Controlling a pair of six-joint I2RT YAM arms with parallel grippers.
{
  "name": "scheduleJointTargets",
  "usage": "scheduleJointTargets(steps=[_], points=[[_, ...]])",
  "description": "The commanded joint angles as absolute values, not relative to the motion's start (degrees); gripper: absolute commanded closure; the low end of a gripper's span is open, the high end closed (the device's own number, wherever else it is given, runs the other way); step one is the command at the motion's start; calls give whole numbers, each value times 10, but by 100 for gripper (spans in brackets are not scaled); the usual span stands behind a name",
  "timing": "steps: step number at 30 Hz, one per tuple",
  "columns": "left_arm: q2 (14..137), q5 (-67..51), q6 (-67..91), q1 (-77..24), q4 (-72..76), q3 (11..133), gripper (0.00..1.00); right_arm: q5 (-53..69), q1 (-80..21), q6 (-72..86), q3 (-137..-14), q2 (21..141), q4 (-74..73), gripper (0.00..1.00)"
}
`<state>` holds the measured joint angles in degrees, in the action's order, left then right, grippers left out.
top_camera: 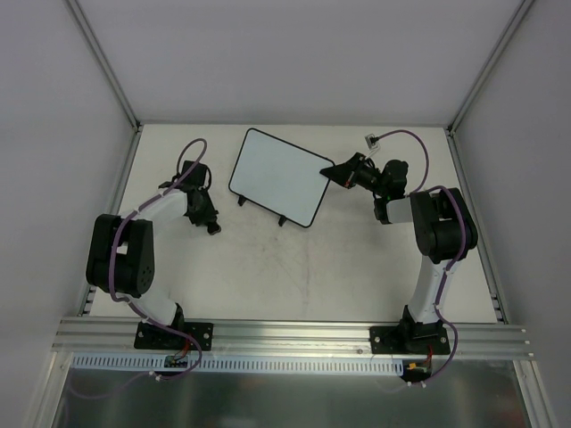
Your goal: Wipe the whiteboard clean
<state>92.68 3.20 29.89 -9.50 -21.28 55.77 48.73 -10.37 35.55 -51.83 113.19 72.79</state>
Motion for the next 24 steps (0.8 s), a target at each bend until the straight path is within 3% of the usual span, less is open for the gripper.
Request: scheduleJointTargets(steps=[1, 3, 6, 7, 17, 24], points=[[907, 32, 311, -89, -210, 549, 88, 516, -113, 371, -529, 1094, 877, 96], [906, 29, 309, -89, -209, 552, 78, 516, -113, 371, -528, 1094, 877, 96], [904, 22, 305, -88, -209, 554, 46, 515, -113, 371, -528, 1093, 878, 92], [904, 22, 306, -88, -209, 554, 41, 515, -112, 370, -528, 1092, 877, 92], [896, 31, 309, -87, -209, 548, 32, 514, -113, 368, -526, 1092, 877, 88], [864, 39, 319, -87, -206, 538, 27, 514, -112, 367, -525, 1093, 877, 74]])
